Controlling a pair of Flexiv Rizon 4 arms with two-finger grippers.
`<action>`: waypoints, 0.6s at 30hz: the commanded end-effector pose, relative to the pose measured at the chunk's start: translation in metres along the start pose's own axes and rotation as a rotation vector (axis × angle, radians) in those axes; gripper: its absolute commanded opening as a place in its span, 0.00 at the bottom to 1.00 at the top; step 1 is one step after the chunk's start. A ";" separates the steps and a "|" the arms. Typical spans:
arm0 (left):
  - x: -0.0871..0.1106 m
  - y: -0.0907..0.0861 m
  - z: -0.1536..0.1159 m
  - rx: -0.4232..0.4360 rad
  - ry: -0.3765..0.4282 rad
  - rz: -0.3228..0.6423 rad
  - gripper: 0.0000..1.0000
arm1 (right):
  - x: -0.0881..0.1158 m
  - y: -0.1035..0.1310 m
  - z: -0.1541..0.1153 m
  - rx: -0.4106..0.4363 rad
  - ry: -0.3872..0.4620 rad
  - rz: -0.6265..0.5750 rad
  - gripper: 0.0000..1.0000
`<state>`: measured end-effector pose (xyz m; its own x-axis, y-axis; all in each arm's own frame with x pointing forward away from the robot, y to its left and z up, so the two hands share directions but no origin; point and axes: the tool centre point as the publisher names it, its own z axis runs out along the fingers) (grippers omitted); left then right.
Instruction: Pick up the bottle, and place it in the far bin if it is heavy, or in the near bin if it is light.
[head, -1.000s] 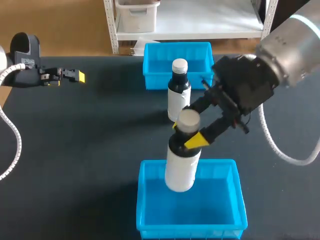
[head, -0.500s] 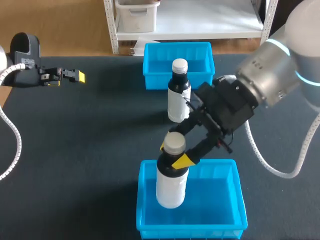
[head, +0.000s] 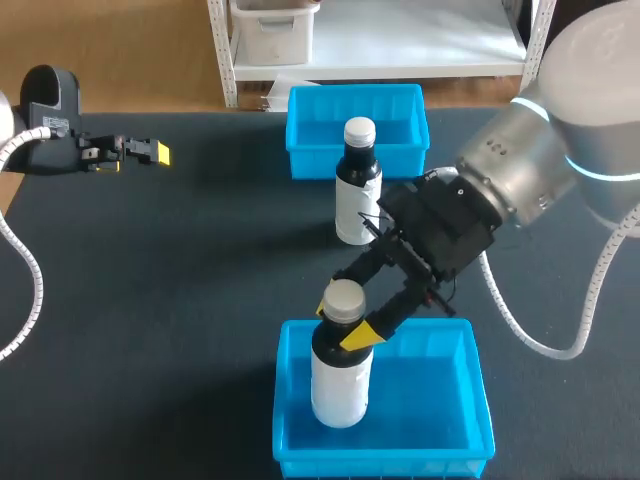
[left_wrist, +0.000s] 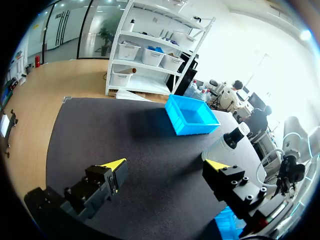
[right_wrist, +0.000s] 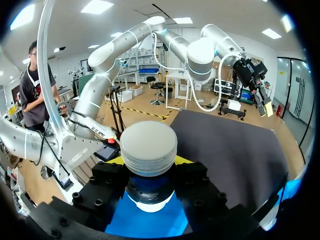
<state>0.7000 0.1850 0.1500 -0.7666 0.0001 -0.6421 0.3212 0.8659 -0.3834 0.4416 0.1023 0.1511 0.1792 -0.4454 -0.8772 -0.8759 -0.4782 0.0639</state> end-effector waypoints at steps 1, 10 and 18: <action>0.000 0.000 0.000 0.000 0.000 0.000 1.00 | 0.004 -0.005 0.005 0.001 0.005 0.005 0.00; 0.000 0.000 0.000 0.000 0.000 0.000 1.00 | 0.009 -0.010 0.009 0.016 0.021 0.023 0.36; 0.000 0.000 0.000 0.000 0.000 0.000 1.00 | 0.014 -0.011 0.007 0.021 0.044 0.030 1.00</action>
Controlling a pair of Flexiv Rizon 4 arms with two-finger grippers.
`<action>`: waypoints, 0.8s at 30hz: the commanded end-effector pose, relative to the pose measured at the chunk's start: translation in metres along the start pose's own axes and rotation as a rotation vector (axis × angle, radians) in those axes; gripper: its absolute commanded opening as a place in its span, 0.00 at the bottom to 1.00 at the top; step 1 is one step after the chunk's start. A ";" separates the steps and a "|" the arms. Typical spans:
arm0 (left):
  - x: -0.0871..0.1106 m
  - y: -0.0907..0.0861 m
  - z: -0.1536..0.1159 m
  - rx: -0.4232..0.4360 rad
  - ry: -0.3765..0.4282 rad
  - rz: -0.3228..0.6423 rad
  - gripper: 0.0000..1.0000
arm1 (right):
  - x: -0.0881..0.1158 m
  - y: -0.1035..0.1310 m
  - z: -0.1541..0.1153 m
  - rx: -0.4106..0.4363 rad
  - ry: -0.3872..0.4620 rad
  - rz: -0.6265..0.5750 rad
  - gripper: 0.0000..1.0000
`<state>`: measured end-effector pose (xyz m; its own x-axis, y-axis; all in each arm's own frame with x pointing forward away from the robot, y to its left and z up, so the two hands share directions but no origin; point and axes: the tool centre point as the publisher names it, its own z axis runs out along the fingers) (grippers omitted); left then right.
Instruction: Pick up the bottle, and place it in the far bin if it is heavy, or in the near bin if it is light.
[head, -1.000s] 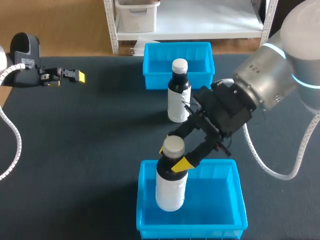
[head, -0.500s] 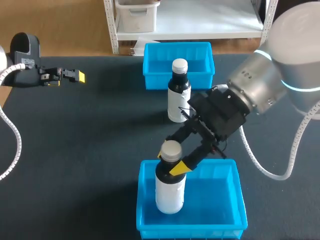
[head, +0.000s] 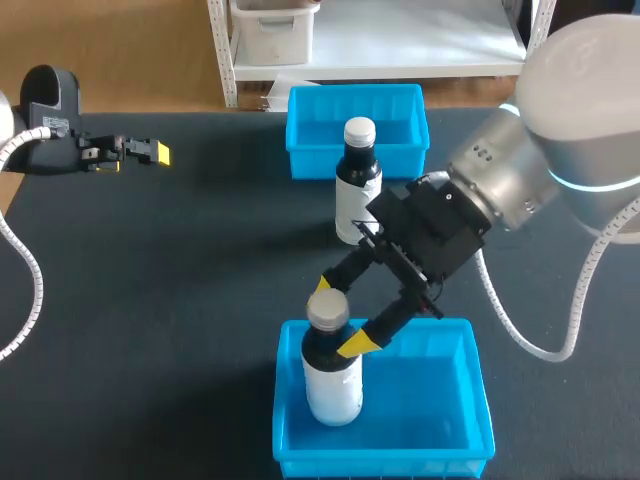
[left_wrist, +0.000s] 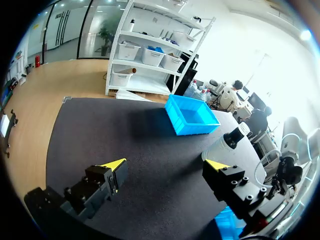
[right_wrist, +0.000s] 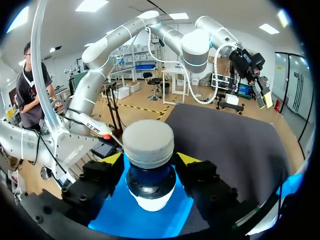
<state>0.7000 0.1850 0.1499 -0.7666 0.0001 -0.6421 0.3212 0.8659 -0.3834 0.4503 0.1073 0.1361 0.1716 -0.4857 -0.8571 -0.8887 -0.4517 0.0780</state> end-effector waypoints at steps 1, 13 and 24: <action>0.000 0.000 0.000 0.000 0.000 0.000 1.00 | 0.002 0.000 0.000 0.003 0.010 0.005 1.00; 0.000 0.000 0.000 0.000 0.000 0.000 1.00 | 0.036 -0.016 -0.040 0.077 0.079 0.097 1.00; 0.000 0.000 0.000 0.000 0.000 0.000 1.00 | 0.077 -0.072 -0.123 0.273 0.084 0.231 1.00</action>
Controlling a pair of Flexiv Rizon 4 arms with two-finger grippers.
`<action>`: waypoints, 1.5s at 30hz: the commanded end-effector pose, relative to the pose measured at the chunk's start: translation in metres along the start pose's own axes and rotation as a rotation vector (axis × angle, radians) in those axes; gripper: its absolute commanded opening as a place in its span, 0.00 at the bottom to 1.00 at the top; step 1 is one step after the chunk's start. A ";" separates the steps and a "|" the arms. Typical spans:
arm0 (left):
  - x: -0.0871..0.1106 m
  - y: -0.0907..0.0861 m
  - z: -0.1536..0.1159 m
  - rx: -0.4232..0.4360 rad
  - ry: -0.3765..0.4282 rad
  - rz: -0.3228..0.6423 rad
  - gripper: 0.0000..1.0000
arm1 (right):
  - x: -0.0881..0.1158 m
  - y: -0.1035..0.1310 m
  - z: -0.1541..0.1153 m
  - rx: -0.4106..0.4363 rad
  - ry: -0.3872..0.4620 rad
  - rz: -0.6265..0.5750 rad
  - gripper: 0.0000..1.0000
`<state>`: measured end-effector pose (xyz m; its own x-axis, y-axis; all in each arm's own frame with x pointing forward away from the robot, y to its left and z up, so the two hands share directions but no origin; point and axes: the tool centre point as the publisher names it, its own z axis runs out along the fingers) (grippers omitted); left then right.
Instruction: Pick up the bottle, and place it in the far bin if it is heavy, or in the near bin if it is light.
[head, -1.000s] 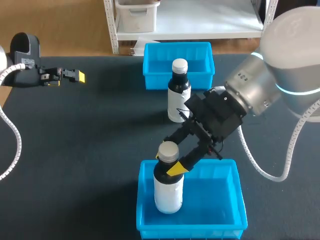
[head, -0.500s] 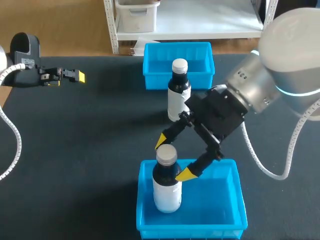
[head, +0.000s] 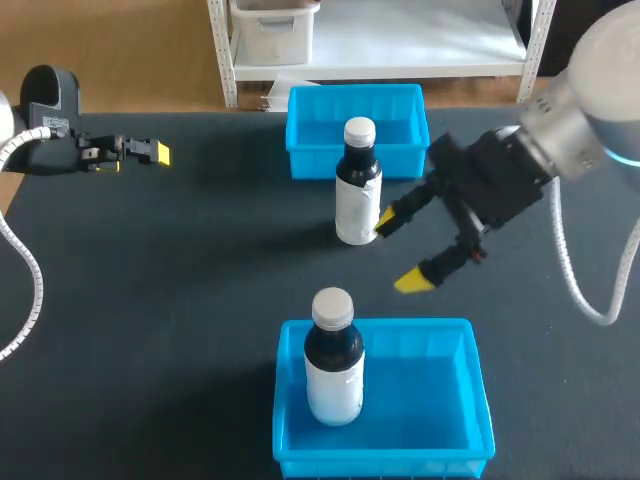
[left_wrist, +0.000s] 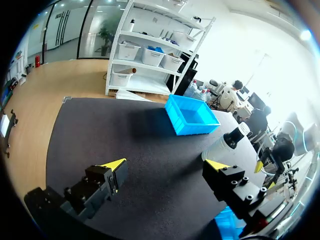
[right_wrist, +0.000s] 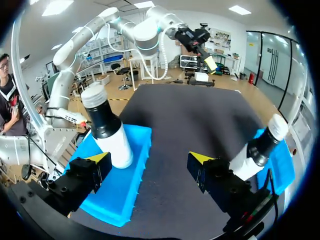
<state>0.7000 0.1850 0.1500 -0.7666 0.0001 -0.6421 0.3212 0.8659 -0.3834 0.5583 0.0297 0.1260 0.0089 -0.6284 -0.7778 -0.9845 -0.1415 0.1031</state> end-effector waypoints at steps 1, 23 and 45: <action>0.000 0.000 0.000 0.000 0.000 0.000 1.00 | 0.015 -0.028 -0.025 0.033 -0.023 0.042 1.00; 0.000 0.000 0.000 0.000 0.000 0.000 1.00 | 0.019 -0.170 -0.043 0.178 -0.061 0.120 1.00; 0.000 0.000 0.000 0.000 0.000 0.000 1.00 | -0.019 -0.171 0.000 0.121 -0.103 0.098 1.00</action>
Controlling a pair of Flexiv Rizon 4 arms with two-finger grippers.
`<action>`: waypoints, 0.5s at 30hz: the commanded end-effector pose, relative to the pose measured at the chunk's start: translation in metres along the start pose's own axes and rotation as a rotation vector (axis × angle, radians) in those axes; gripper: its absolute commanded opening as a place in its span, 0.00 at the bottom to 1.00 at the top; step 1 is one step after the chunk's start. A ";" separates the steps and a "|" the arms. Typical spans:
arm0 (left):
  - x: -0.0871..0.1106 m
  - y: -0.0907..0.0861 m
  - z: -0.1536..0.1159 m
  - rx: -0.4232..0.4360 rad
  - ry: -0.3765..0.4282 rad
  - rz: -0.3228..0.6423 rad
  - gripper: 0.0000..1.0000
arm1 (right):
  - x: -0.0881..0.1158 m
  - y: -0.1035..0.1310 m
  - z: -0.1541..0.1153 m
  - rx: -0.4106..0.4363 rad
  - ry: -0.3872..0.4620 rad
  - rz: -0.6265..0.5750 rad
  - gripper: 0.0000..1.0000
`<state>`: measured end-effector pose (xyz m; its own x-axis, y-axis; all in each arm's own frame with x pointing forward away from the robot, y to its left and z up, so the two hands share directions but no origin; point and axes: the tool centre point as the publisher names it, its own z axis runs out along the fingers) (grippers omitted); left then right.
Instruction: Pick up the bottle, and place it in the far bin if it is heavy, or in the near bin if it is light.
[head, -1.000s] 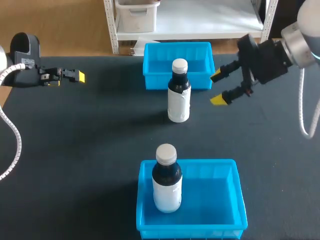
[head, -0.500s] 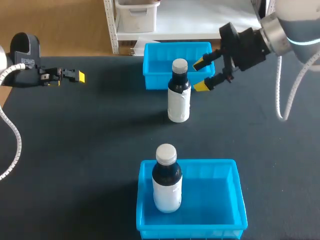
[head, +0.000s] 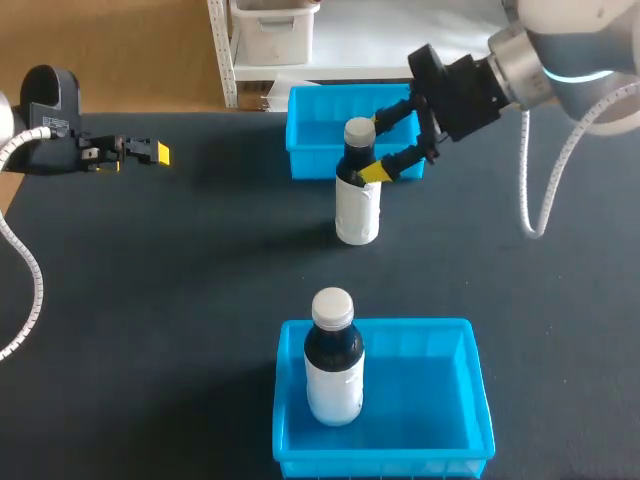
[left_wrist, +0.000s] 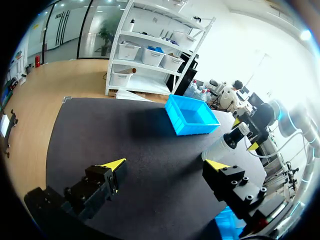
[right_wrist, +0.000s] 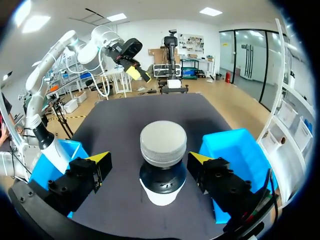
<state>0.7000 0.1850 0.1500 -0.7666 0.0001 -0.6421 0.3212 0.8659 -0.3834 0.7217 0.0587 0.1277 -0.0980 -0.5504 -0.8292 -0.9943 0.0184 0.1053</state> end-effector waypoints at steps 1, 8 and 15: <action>0.000 0.000 0.000 0.000 0.000 0.000 1.00 | 0.000 -0.006 0.010 -0.008 0.002 0.003 1.00; 0.000 0.000 0.000 0.000 0.000 0.000 1.00 | 0.000 -0.014 0.013 -0.010 0.000 0.006 0.79; 0.000 0.000 0.000 0.000 0.000 0.000 1.00 | 0.001 -0.018 0.014 -0.007 0.002 0.004 0.49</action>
<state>0.7000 0.1850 0.1500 -0.7666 0.0001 -0.6421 0.3212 0.8659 -0.3834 0.7365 0.0687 0.1189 -0.1017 -0.5525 -0.8273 -0.9938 0.0189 0.1096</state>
